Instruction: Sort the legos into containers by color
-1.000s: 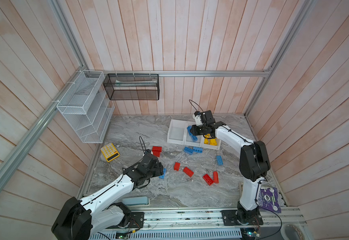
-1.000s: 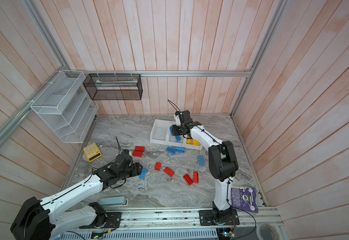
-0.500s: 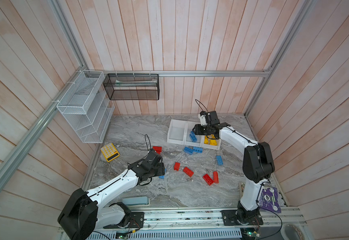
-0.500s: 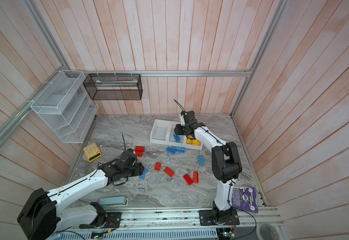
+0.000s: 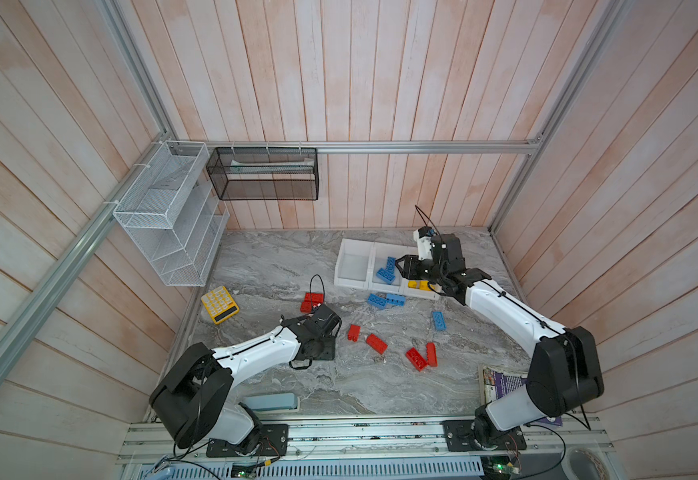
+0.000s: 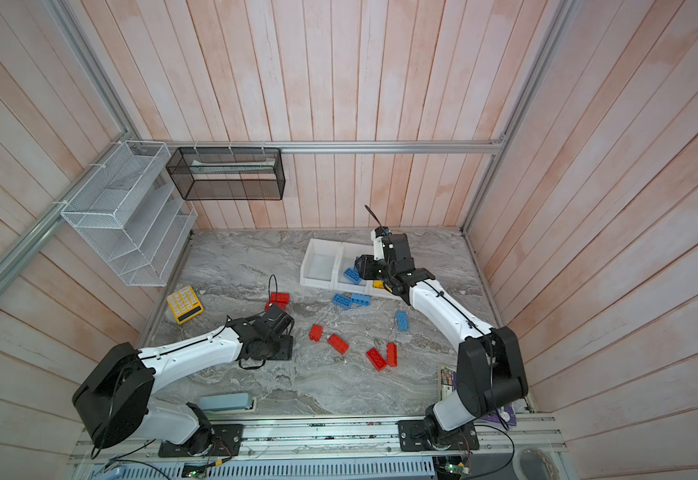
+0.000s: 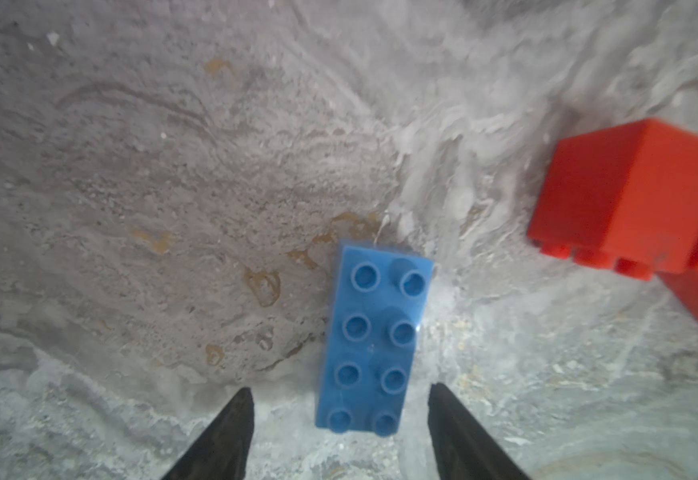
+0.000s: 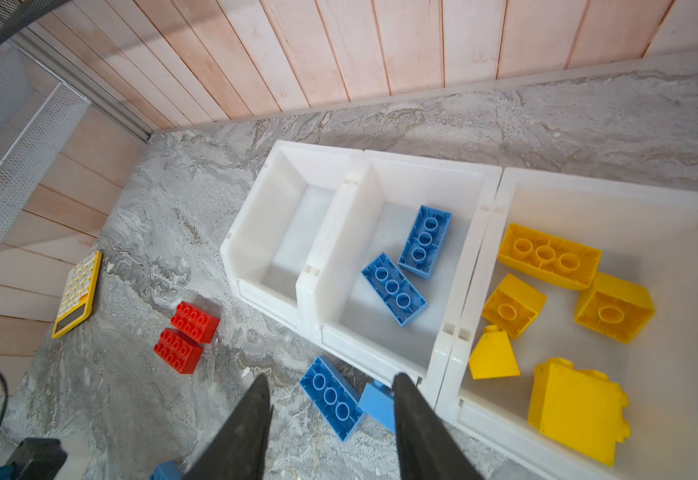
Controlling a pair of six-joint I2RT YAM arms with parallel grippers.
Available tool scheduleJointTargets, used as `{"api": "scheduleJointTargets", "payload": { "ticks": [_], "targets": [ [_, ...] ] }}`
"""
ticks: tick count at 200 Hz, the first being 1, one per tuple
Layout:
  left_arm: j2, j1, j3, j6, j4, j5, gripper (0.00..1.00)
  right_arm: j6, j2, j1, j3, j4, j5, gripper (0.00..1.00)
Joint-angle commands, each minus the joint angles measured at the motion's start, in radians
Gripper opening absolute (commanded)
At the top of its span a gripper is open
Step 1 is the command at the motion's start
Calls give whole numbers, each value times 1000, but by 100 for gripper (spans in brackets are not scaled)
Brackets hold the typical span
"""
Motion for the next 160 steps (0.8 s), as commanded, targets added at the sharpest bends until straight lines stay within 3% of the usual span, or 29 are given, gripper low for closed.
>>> {"api": "scheduleJointTargets", "payload": {
  "ticks": [1, 70, 130, 160],
  "targets": [
    [19, -9, 33, 19, -29, -11, 66, 28, -52, 3, -77, 65, 2, 48],
    [59, -20, 94, 21, -57, -23, 37, 60, -129, 3, -189, 136, 1, 48],
    [46, -20, 217, 46, -83, -17, 36, 93, -207, 2, -254, 179, 10, 48],
    [103, -19, 353, 88, -57, 16, 36, 129, -274, 3, -313, 211, 4, 48]
  ]
}}
